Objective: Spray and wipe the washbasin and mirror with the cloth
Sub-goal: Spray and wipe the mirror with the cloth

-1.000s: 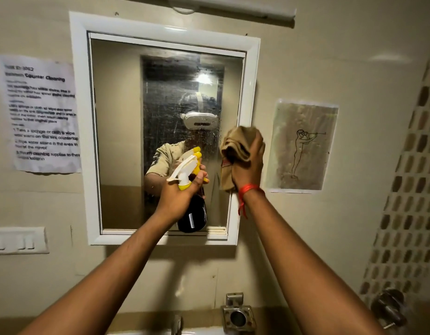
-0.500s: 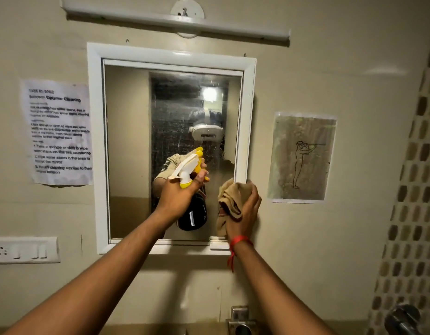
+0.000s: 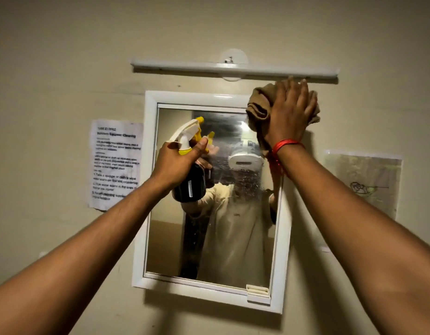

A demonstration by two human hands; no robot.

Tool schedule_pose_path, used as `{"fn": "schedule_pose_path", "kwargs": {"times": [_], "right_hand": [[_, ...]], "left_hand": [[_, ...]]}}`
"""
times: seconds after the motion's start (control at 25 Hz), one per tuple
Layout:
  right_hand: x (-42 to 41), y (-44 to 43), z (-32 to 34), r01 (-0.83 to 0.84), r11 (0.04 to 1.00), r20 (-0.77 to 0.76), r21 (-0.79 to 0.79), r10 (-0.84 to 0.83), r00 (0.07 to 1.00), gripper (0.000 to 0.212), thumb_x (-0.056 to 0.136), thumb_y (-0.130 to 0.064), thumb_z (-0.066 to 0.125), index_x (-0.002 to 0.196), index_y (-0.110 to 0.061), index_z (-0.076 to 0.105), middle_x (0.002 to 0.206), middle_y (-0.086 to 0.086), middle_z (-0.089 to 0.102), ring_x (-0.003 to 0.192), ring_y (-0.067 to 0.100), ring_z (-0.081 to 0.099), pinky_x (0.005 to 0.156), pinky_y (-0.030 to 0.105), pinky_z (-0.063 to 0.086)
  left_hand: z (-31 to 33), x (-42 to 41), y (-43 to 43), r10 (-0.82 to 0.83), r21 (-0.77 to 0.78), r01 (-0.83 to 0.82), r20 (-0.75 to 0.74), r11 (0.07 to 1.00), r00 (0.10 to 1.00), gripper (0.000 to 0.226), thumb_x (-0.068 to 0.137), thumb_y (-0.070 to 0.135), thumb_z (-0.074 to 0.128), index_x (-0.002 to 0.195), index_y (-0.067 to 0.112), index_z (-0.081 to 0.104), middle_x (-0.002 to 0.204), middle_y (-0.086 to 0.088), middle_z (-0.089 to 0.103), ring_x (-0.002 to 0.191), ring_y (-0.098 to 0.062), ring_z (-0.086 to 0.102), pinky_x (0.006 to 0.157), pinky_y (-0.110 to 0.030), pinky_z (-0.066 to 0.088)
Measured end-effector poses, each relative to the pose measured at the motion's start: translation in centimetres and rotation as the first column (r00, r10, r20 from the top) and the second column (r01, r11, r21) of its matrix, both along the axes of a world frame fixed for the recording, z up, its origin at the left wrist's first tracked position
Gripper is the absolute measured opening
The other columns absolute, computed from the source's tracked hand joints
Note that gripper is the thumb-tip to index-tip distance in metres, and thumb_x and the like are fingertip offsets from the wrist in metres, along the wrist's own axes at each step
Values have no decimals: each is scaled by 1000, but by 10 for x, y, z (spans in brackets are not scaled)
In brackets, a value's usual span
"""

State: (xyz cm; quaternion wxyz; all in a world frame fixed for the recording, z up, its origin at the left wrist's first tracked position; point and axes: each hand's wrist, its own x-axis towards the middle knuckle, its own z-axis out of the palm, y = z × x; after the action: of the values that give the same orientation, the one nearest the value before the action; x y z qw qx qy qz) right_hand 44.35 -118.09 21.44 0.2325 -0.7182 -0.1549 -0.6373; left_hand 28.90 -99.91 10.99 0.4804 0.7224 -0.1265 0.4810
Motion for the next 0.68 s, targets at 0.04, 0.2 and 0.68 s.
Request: {"fn": "schedule_pose_path", "kwargs": {"times": [0.04,0.2,0.68], "right_hand": [[-6,15,8,23,998,20,-52,-22,1000,71,91,-41,6,146,-14,42,155,13,38,148,37,26,122,59,12],[-40,118,12,-64,934,69,-351,94,993,56,97,-52,31,134,-16,52,147,13,46,142,37,34,121,58,14],[-147,387,-34,-716,636,111,-287,765,635,42,91,-18,49,132,-10,52,145,15,47,145,32,30,125,51,7]], "left_hand": [[-1,-10,12,44,-8,-44,14,999,999,21,99,30,62,117,19,65,78,15,80,71,1,76,72,-16,59],[-13,-49,60,249,-54,-248,26,967,968,22,89,47,71,109,42,65,90,0,80,85,-16,76,84,-46,62],[-70,-268,282,718,-194,-737,-165,648,676,49,74,26,57,120,12,60,70,-15,77,64,-29,78,73,-51,64]]}}
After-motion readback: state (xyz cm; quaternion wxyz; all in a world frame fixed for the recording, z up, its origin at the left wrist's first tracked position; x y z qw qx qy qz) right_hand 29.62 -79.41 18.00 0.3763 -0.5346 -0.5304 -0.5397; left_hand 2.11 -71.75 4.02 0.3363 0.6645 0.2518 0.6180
